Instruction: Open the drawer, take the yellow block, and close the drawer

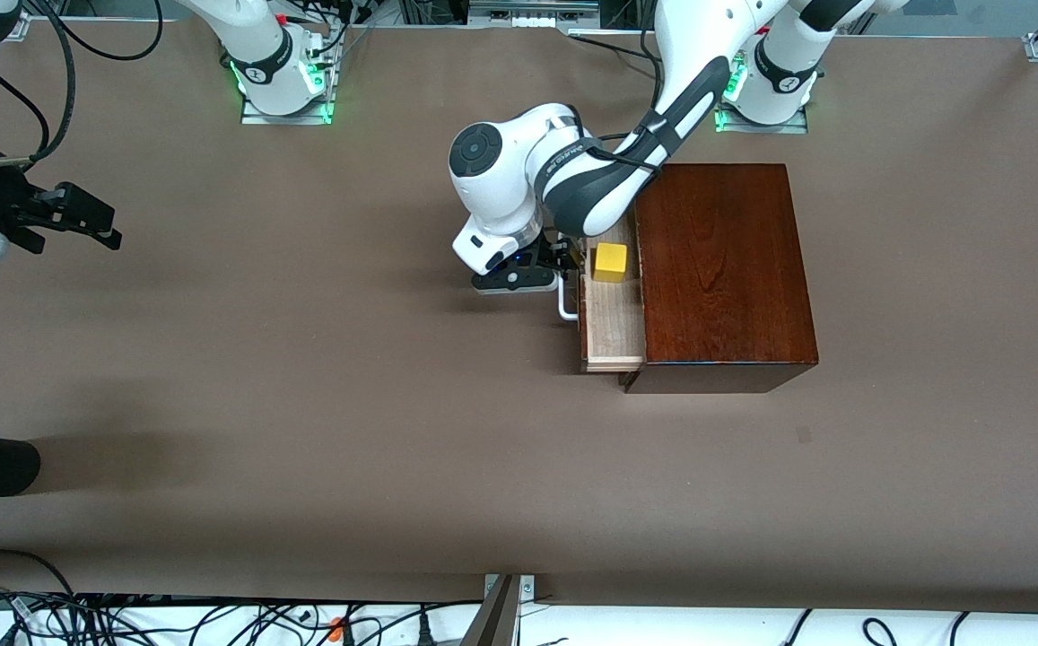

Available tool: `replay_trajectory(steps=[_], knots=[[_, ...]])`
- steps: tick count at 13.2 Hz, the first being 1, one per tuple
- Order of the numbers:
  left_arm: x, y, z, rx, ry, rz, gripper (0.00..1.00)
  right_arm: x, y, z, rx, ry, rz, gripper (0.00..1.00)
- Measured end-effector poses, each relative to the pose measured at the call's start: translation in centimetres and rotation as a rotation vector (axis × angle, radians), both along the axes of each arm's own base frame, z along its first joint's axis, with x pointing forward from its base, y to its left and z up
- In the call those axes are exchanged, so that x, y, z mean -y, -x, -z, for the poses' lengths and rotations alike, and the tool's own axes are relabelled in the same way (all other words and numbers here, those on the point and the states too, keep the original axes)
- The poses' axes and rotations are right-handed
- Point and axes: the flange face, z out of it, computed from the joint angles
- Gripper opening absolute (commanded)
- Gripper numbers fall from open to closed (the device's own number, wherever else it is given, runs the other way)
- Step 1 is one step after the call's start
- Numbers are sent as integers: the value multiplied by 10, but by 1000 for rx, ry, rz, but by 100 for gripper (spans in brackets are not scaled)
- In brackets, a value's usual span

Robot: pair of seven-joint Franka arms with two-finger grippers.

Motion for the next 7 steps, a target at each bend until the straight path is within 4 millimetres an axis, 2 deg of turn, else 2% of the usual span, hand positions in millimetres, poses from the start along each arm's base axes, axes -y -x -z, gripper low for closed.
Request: replay_trajectory(steps=[7], knots=[[31, 0, -5, 21, 55, -7, 100, 0, 0, 0, 0, 0, 0, 100]])
